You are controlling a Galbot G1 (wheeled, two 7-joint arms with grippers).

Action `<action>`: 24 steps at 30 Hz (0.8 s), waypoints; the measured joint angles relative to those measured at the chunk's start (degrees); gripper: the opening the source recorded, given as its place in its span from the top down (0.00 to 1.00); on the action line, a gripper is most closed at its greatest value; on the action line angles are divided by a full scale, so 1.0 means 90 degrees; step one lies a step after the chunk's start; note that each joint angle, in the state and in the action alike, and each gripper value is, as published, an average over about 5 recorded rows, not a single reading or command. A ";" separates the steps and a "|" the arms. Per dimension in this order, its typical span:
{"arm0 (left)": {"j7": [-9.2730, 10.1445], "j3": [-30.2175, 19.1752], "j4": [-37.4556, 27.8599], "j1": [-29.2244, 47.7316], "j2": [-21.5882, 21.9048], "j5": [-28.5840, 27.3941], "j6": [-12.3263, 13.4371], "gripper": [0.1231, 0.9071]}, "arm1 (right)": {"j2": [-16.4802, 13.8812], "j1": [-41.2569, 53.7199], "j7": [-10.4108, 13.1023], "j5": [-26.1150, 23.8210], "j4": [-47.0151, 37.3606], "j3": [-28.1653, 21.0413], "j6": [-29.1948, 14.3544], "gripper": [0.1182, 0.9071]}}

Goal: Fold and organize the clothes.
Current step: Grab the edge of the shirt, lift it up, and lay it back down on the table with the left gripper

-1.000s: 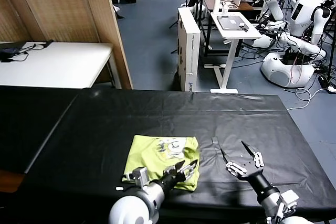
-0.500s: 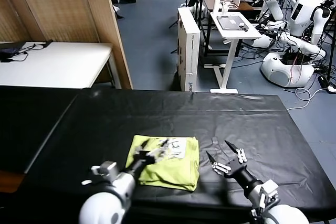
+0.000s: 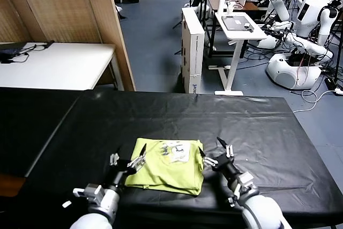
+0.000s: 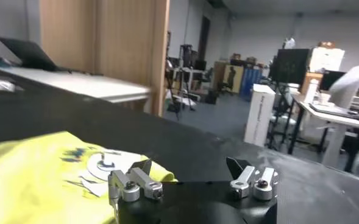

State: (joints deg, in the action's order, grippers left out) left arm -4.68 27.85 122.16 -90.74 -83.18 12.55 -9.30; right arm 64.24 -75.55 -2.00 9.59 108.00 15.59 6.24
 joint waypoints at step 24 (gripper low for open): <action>0.0062 0.0241 -0.0918 -0.0027 -0.0339 0.0403 0.1018 0.00 | -0.0355 -0.0646 -0.0350 0.1667 0.0942 0.0942 -0.0594 0.00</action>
State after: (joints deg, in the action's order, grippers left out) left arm -4.13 30.02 113.90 -90.98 -86.23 16.17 -0.14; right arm 61.04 -81.36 -5.15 24.60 116.48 24.07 0.90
